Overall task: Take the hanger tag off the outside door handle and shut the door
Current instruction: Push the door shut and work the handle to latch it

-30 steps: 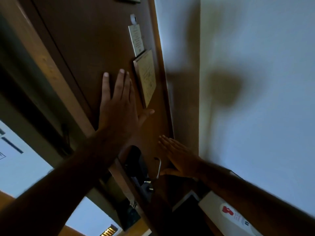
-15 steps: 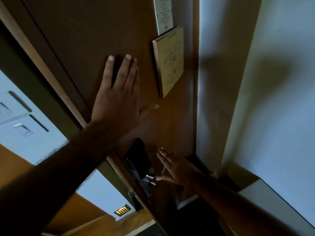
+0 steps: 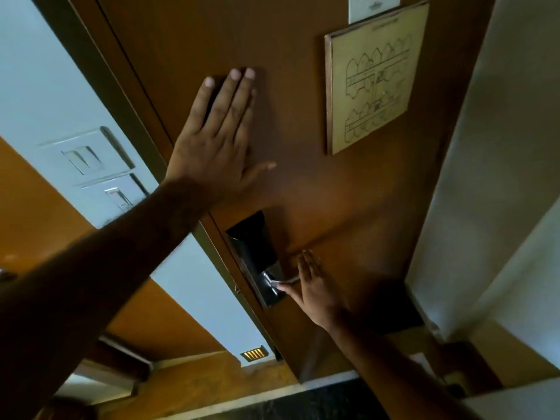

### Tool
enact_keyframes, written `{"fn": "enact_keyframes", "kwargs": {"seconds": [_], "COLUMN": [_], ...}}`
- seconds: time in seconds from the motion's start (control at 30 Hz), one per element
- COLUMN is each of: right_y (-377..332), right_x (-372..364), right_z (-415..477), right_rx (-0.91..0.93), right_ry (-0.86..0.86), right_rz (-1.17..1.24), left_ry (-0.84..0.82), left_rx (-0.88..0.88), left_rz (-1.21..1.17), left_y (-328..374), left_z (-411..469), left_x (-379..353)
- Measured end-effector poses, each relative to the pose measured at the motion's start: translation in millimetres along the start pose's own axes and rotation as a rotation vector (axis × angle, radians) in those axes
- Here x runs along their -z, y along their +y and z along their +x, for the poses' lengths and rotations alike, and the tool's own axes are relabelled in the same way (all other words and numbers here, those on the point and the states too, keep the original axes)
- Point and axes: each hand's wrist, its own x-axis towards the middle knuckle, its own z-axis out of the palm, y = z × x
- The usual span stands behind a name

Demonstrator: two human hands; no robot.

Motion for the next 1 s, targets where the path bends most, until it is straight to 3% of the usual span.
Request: {"fn": "enact_keyframes", "kwargs": {"seconds": [0.3,0.57,1.0], "right_y": [-47,-64,-76], "right_x": [-34,-46,-57], "right_z": [93,157,222], "right_rx": [-0.179,-0.213,-0.267], "right_ry": [-0.042,-0.038,-0.009], "right_rz": [0.006,-0.028,-0.062], "left_ry": [0.113,0.259,0.307], "left_rx": [0.066,0.276,0.425], "left_rz": [0.011,-0.083,-0.017], "left_y": [-46,-58,-60], "left_z": [16,37,71], "left_x": [-108,-181,-241]}}
